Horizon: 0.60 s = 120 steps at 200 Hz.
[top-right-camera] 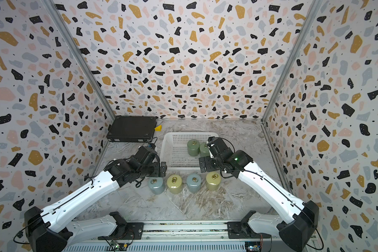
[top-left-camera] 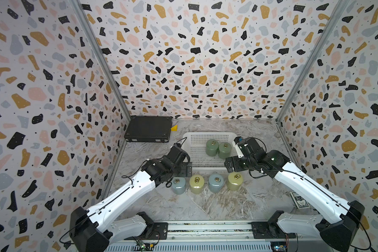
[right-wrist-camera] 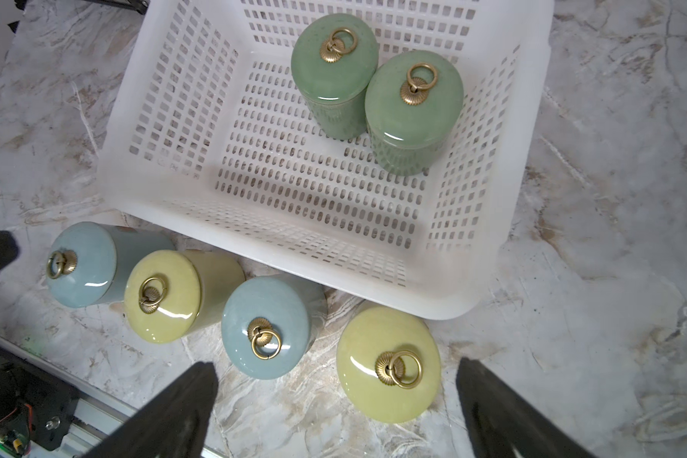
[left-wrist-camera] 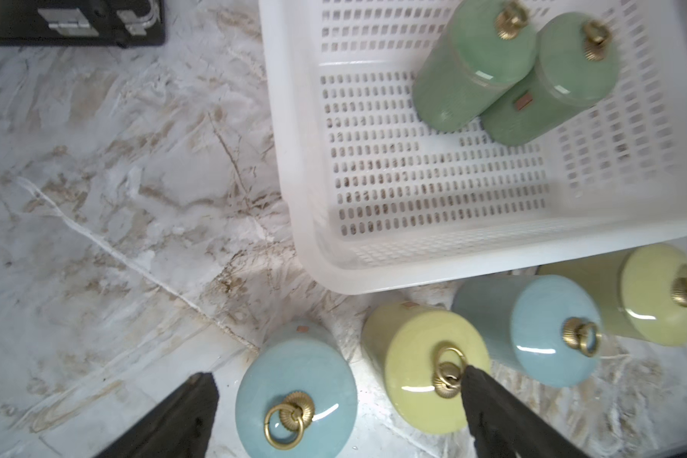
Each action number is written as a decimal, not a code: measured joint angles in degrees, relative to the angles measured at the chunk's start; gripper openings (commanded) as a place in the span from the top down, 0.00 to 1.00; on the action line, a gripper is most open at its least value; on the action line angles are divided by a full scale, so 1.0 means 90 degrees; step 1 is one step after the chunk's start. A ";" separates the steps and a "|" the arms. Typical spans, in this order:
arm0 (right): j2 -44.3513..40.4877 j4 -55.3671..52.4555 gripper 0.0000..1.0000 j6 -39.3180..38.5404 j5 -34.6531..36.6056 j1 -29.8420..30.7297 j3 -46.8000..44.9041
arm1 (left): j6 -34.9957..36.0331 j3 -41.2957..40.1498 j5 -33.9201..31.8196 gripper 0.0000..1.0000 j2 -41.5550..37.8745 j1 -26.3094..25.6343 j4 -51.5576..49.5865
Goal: Take the tea canister out of the basket
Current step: Place the tea canister at the center of the board, then pick up the tea canister from the basket.
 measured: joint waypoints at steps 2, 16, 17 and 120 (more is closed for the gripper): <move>0.0002 -0.0012 0.01 0.0002 0.0012 0.0000 0.0000 | 0.0002 0.0046 0.0022 0.00 0.0010 0.0000 0.0005; 0.0024 -0.0112 0.01 0.0017 0.0075 -0.0002 0.0000 | 0.0007 0.0355 0.0165 0.00 0.0090 0.0000 0.0024; 0.0027 -0.0121 0.01 0.0017 0.0080 -0.0002 0.0000 | 0.0007 0.0381 0.0187 0.00 0.0097 0.0000 0.0027; 0.0758 -0.0495 0.01 -0.0029 0.0478 -0.0248 0.0427 | -0.0005 0.1200 0.1001 0.00 0.0755 0.0066 0.0236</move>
